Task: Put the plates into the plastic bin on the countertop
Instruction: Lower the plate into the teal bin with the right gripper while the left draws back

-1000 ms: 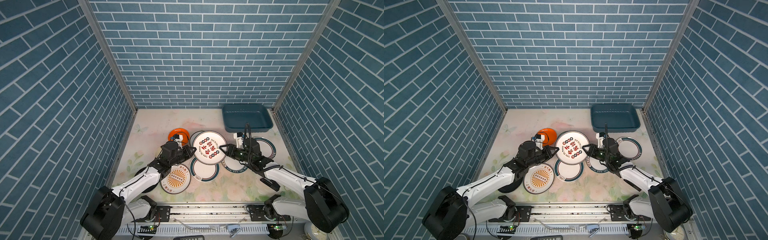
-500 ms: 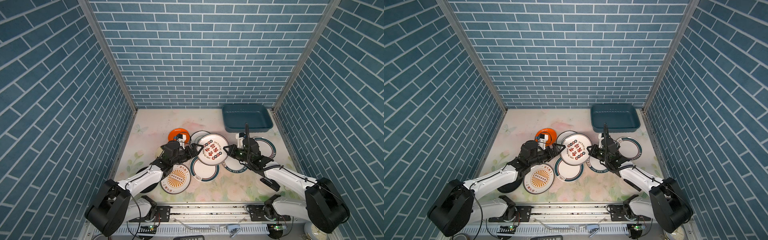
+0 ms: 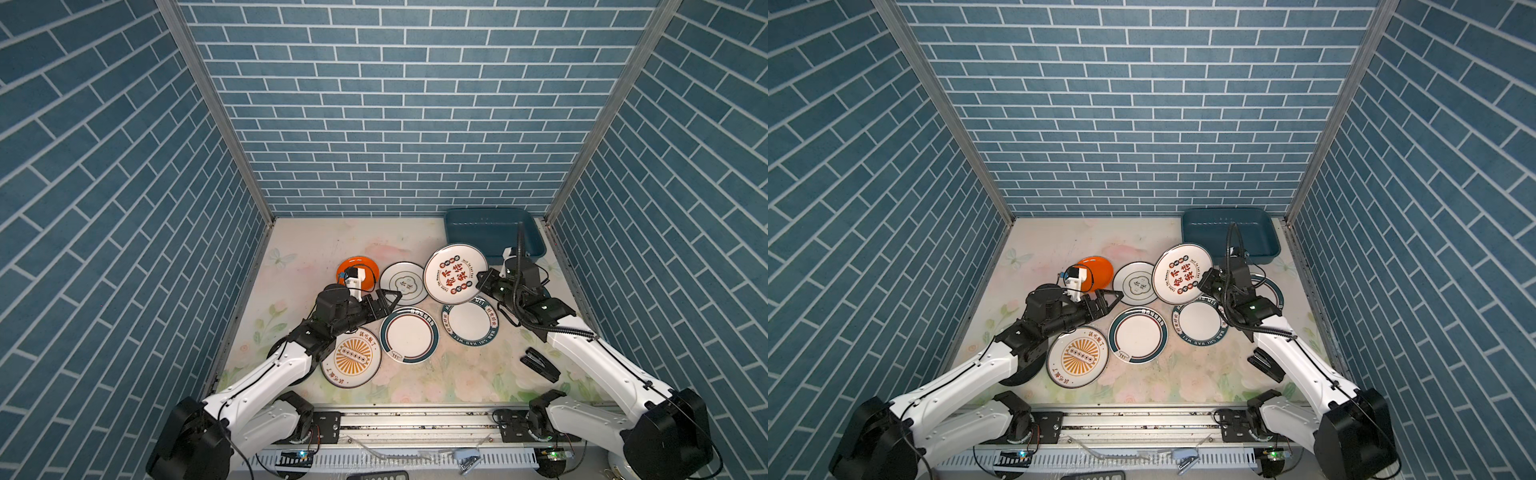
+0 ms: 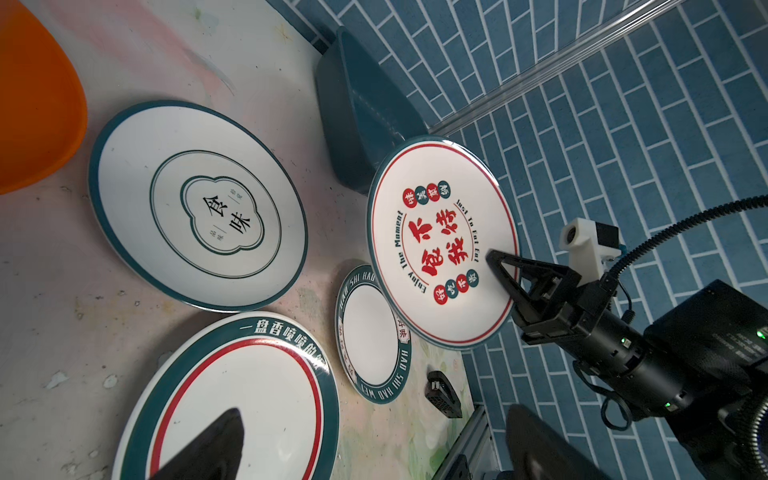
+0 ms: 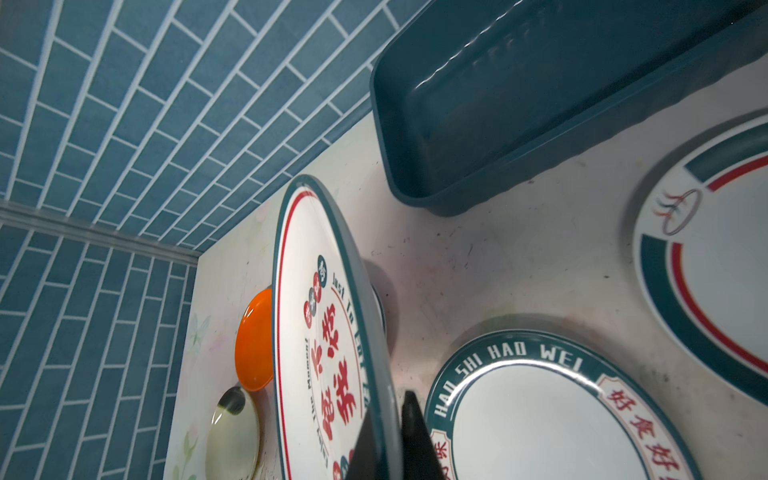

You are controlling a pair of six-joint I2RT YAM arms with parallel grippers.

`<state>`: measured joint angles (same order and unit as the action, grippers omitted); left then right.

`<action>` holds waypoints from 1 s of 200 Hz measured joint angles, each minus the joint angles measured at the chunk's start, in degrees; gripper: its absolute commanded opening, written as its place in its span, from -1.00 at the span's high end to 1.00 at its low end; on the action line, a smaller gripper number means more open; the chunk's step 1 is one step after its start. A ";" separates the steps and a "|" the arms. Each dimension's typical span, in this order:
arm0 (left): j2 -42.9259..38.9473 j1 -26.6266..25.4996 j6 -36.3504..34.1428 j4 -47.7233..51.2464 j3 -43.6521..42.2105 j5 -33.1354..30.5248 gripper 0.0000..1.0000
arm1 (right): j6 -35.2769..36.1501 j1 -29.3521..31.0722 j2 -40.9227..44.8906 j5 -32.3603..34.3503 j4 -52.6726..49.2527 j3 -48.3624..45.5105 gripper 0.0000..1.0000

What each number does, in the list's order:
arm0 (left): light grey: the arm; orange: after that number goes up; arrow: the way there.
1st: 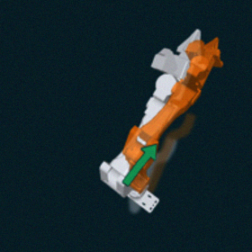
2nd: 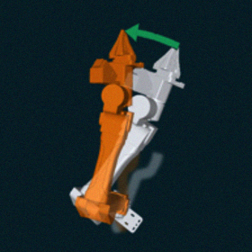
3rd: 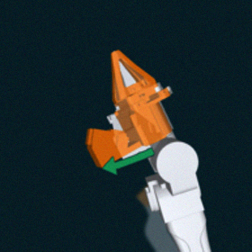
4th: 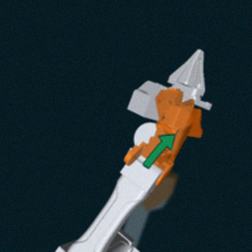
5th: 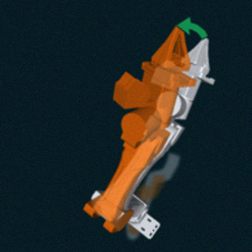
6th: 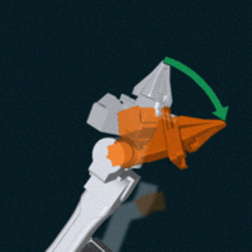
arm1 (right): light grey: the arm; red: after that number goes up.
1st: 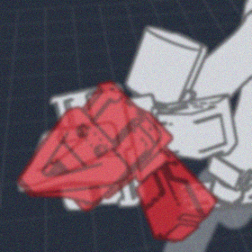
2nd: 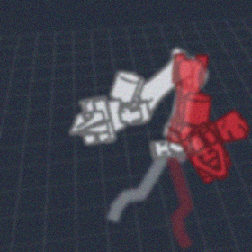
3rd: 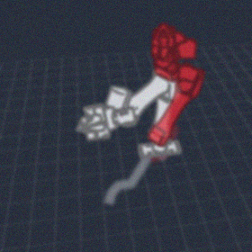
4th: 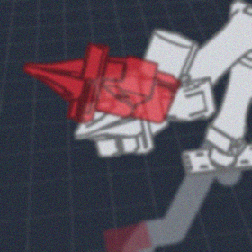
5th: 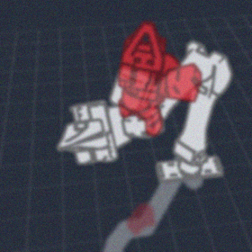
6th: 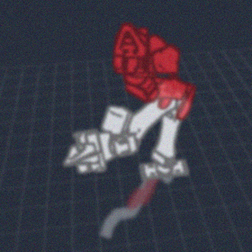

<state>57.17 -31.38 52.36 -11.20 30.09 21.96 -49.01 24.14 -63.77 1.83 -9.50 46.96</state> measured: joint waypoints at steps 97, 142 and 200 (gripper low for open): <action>-6.36 0.00 -5.35 11.06 1.25 -14.91 -0.99 | 10.16 -14.51 -20.28 -2.43 -10.51 28.57 1.00; -4.72 0.00 -6.01 12.79 4.13 -18.78 -0.99 | 16.13 -16.85 -35.63 -2.86 -14.60 42.62 1.00; -3.80 0.00 -6.34 16.63 7.63 -20.22 -0.99 | 19.98 -18.86 -51.52 -7.63 -16.59 56.37 1.00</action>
<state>53.36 -31.38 46.02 5.43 37.71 1.74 -29.04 5.28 -115.28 -5.80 -26.09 103.33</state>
